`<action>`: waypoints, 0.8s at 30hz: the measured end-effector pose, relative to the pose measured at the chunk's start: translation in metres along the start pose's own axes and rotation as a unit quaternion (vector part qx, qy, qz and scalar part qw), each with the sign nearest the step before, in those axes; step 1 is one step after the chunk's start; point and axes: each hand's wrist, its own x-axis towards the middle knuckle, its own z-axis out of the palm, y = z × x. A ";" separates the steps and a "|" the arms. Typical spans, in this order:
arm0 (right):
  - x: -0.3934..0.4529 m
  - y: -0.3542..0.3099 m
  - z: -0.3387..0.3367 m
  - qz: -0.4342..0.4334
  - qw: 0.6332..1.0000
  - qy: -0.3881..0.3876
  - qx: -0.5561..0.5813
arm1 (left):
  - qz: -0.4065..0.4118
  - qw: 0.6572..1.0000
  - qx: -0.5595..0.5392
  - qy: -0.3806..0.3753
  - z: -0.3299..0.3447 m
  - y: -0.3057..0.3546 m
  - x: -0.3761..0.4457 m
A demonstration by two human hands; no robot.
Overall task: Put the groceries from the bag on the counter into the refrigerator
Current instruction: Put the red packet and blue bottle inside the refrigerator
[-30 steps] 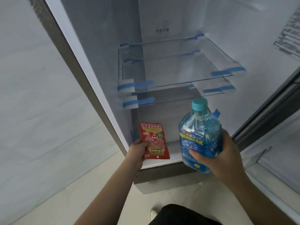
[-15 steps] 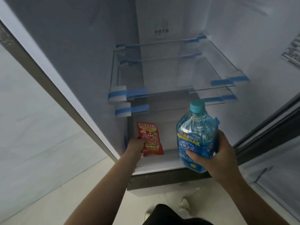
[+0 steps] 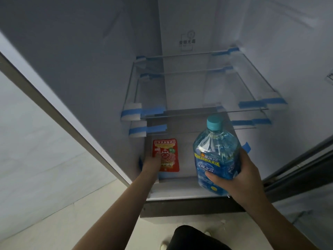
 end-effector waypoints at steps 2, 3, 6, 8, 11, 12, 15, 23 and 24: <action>0.000 0.001 -0.001 0.003 1.000 -0.003 -0.006 | 0.032 0.994 0.104 0.018 0.005 -0.003 -0.010; 0.000 0.002 -0.002 0.005 1.000 -0.007 -0.009 | 0.062 0.983 0.169 0.018 0.008 -0.006 -0.014; 0.000 0.003 -0.003 0.011 1.000 -0.018 -0.015 | 0.222 0.873 0.435 -0.017 0.014 -0.022 -0.020; 0.001 0.004 -0.004 0.013 1.000 -0.018 -0.022 | 0.299 0.769 0.563 -0.052 0.016 -0.034 -0.019; 0.002 0.005 -0.004 0.015 0.999 -0.017 -0.026 | 0.267 0.748 0.600 -0.097 0.016 -0.046 -0.016; 0.001 0.006 -0.004 0.017 0.999 -0.016 -0.027 | 0.259 0.748 0.603 -0.098 0.016 -0.048 -0.013; 0.002 0.007 -0.005 0.024 0.999 -0.014 -0.027 | 0.246 0.741 0.618 -0.094 0.017 -0.045 -0.007; 0.007 0.002 -0.005 0.021 0.999 -0.015 -0.034 | 0.272 0.729 0.625 -0.065 0.012 -0.016 -0.017; 0.008 0.001 -0.005 0.018 0.999 -0.013 -0.034 | 0.290 0.734 0.611 -0.059 0.012 -0.011 -0.023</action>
